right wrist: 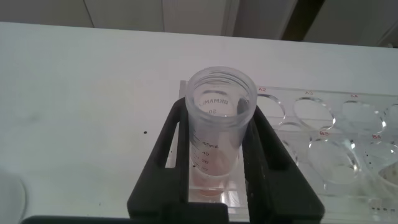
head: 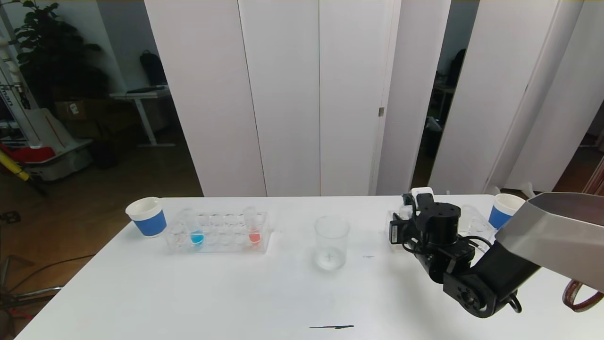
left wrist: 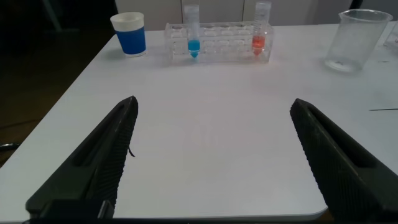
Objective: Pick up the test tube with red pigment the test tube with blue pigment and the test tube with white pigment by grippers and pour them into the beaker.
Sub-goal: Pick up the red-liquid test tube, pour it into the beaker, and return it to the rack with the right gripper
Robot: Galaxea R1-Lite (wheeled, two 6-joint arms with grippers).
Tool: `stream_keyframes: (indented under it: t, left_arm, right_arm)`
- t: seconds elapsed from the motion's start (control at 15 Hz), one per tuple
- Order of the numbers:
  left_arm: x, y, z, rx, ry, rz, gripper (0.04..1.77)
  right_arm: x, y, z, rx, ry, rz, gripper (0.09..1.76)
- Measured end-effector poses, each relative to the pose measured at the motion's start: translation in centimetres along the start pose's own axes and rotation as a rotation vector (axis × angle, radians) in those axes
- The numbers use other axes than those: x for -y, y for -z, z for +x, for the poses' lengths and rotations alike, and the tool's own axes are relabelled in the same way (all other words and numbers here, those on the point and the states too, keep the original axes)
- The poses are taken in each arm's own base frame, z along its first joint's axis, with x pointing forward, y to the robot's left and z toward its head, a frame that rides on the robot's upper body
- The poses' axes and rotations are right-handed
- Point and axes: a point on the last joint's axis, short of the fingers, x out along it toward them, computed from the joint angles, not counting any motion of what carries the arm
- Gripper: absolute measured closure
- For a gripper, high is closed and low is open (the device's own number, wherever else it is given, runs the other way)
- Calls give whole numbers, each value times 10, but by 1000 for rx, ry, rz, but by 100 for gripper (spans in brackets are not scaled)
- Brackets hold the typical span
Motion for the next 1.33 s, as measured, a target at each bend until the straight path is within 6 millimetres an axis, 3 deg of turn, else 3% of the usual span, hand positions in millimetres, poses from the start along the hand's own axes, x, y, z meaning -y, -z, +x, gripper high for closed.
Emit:
stream_keyframes:
  t: [0.87,1.33]
  left_arm:
    - [0,0,0,0,0,0,6]
    - [0,0,0,0,0,0,6]
  right_arm:
    - [3,-2,2,3,-7,10,127]
    - [4,-36,-7,79,-26,39,127]
